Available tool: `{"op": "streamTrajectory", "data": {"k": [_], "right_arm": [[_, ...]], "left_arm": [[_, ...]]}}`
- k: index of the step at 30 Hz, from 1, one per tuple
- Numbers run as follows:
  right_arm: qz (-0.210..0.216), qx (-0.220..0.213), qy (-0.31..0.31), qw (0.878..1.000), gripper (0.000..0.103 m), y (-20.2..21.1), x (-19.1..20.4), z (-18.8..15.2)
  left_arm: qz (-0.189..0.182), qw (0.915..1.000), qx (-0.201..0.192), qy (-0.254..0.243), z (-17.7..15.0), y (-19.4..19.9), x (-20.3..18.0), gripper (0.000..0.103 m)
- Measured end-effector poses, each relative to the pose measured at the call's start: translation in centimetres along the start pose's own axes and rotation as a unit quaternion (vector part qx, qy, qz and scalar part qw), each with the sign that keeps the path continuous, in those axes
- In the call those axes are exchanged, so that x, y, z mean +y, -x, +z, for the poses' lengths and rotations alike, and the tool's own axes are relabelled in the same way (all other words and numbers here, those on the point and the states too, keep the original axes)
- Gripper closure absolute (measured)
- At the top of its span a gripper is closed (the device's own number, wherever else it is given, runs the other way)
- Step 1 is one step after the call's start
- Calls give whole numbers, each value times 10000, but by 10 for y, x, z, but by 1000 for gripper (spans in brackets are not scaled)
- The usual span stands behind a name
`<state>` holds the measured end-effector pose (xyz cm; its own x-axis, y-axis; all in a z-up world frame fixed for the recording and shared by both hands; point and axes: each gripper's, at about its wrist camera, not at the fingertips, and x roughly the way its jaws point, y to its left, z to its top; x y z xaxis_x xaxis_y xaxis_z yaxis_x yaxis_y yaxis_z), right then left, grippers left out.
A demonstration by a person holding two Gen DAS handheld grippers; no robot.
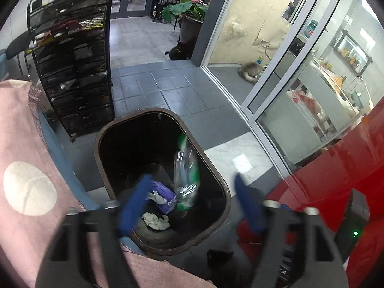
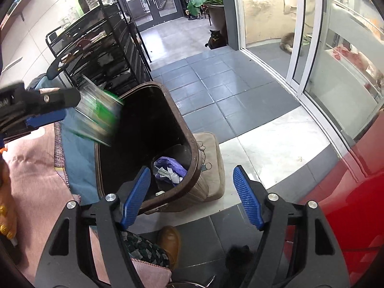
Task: Collect trash
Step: 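Carry paper and wrapper to the bin and open both tools to drop them, then return both tools to the table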
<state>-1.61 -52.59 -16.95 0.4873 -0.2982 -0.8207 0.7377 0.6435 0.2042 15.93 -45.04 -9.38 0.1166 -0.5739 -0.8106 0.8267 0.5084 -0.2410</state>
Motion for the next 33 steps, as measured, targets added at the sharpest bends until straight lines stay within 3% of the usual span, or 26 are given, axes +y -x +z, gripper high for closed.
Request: {"op": "streamTrajectory", "data": {"k": [4, 13, 17, 22, 29, 33], "right_arm": [[-98, -73, 34, 9999, 32, 2, -1, 3], [53, -288, 162, 9994, 31, 16, 13, 10], [266, -502, 285, 9980, 29, 25, 33, 19], [699, -750, 523, 9934, 26, 40, 73, 34], [1592, -954, 1091, 9765, 23, 74, 151, 32], [2282, -1027, 1577, 9553, 22, 105, 205, 13]], "left_arm": [[6, 9998, -139, -151, 1, 5, 0, 16], [-87, 9983, -563, -106, -14, 40, 6, 12], [68, 9960, -885, -72, -26, 69, 8, 9], [549, 9904, -1255, -171, -52, 111, 16, 6], [1259, 9707, -2024, 302, -114, 195, 58, 6], [2059, 9433, -2483, 780, -166, 252, 89, 5]]}}
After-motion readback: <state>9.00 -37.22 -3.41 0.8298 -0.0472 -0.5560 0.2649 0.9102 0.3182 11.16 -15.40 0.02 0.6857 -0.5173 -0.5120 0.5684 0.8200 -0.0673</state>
